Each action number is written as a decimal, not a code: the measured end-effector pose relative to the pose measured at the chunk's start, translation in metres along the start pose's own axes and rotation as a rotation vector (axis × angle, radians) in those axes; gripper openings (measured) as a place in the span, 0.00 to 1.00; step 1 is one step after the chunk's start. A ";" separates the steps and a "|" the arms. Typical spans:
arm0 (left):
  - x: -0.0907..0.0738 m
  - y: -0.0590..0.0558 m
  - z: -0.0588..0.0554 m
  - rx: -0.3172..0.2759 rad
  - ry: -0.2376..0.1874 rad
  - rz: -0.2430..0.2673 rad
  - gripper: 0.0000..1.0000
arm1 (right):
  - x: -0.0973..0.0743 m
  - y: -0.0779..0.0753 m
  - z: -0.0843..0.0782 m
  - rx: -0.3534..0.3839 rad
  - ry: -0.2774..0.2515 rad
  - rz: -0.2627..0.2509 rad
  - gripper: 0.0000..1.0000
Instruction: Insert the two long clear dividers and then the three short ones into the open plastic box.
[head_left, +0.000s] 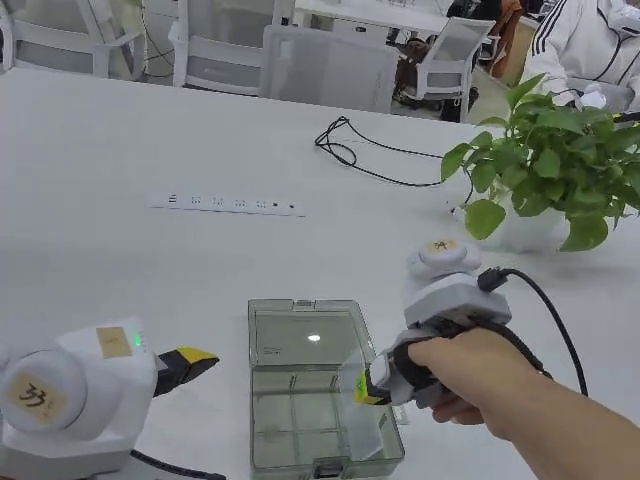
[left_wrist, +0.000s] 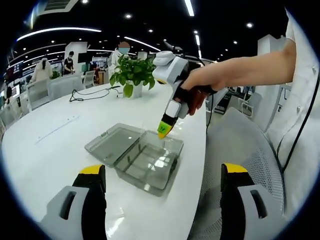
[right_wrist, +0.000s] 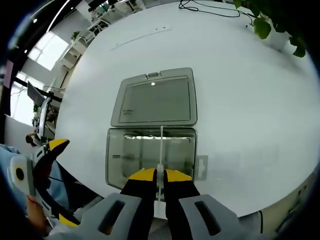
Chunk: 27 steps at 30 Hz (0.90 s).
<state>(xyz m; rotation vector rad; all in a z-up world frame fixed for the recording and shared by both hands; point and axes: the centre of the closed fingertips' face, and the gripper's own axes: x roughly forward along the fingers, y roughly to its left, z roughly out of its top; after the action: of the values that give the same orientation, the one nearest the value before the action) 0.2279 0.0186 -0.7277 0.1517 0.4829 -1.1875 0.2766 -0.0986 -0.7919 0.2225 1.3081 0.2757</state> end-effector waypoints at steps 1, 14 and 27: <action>0.000 0.000 0.000 0.002 0.000 0.001 0.98 | 0.001 0.000 0.000 -0.002 0.001 -0.001 0.07; 0.002 0.001 -0.001 -0.009 0.001 -0.007 0.98 | 0.006 -0.003 -0.001 0.002 0.003 -0.003 0.07; 0.004 0.002 -0.001 -0.015 0.001 -0.011 0.97 | 0.007 -0.001 0.000 -0.014 -0.005 0.002 0.07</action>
<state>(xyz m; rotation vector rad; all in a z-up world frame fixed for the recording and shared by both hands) 0.2304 0.0165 -0.7307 0.1369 0.4935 -1.1939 0.2781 -0.0977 -0.7988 0.2123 1.3011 0.2853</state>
